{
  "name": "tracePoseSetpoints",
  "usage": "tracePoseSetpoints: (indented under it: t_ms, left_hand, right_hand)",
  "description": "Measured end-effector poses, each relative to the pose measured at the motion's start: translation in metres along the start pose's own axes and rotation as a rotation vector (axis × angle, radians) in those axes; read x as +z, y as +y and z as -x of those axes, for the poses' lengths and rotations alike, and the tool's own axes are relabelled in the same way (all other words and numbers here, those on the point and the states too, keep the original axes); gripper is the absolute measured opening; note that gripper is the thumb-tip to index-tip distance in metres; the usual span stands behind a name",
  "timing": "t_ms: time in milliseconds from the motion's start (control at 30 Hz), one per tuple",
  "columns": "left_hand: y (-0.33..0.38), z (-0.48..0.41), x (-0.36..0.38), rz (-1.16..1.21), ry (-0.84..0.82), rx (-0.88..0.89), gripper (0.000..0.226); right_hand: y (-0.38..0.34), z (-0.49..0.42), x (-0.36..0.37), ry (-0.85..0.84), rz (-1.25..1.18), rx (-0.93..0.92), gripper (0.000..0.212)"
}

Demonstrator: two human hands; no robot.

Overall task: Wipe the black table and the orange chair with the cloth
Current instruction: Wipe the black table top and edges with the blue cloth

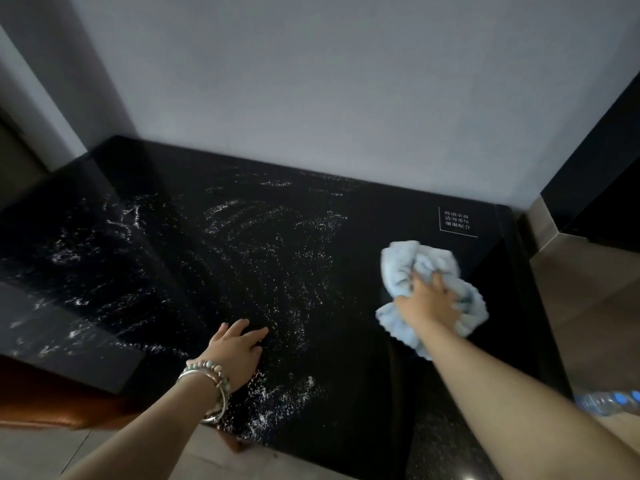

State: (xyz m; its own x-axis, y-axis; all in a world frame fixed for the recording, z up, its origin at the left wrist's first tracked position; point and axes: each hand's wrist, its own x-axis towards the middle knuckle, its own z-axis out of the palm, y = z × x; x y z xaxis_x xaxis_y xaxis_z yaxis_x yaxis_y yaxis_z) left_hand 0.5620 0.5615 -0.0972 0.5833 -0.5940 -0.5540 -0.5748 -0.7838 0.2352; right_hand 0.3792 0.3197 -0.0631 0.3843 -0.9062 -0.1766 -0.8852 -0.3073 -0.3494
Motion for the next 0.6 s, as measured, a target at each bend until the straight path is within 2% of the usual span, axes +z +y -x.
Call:
tracePoseSetpoints:
  t_ms: [100,167,200,267,333,400,500,600]
  left_hand:
    - [0.001,0.001,-0.001,0.011,0.012,0.000,0.045]
    - [-0.001,0.000,-0.001,0.002,0.023,0.013,0.044]
    - [-0.002,-0.001,0.000,-0.004,0.029,0.026,0.044]
    - [0.000,0.003,0.000,-0.018,0.008,0.018,0.045]
    - [0.005,0.009,-0.002,-0.013,-0.007,-0.010,0.047]
    - [0.011,0.017,-0.003,-0.024,-0.031,-0.022,0.047]
    - [0.014,0.023,-0.005,-0.034,-0.040,-0.007,0.048]
    - [0.010,0.026,-0.002,-0.048,-0.008,0.004,0.049]
  right_hand:
    - [-0.037,0.031,0.031,-0.125,0.065,-0.248,0.042]
    - [-0.040,0.050,0.038,-0.157,-0.003,-0.400,0.042]
    - [-0.036,0.051,0.034,-0.112,-0.051,-0.387,0.042]
    - [-0.017,0.031,0.024,0.012,-0.054,-0.221,0.047]
    - [-0.001,0.012,0.010,-0.009,0.044,-0.024,0.057]
    - [-0.002,0.010,0.008,-0.020,0.099,0.007,0.054]
    - [-0.023,0.039,0.026,-0.068,0.130,-0.170,0.045]
    - [-0.035,0.076,0.046,-0.154,0.101,-0.475,0.053]
